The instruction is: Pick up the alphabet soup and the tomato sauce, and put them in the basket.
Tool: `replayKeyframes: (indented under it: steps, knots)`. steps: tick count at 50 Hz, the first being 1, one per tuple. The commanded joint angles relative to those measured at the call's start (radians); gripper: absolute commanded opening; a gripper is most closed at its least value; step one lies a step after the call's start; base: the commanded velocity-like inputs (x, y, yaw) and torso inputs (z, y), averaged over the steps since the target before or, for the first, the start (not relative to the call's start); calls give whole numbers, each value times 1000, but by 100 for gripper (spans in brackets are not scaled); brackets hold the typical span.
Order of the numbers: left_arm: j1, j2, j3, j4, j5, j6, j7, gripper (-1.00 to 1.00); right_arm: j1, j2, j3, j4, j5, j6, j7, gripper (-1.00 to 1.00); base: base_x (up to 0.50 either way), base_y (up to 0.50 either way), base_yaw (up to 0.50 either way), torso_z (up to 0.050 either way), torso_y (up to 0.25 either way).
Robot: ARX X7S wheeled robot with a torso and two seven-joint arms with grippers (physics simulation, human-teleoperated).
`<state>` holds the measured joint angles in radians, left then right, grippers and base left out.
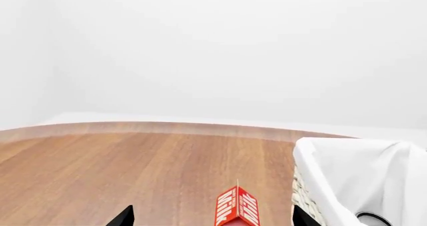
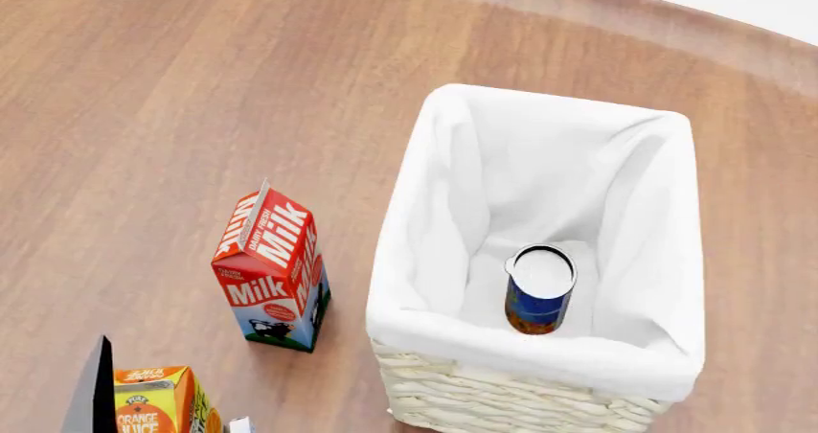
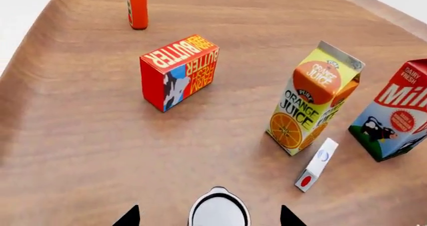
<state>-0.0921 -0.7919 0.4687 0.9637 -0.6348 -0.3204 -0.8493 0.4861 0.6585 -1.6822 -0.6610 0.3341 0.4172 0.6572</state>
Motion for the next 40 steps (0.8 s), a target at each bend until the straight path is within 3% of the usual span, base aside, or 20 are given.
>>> replayKeyframes:
  steps: [1, 40]
  knots:
    - [-7, 23, -13, -33, 12, 59, 44, 100, -12, -32, 38, 38, 0, -52, -36, 100, 0, 0, 0, 0, 0]
    - [-11, 23, 2, -41, 18, 64, 44, 100, -48, -90, 94, 275, 40, -214, -83, 100, 0, 0, 0, 0, 0]
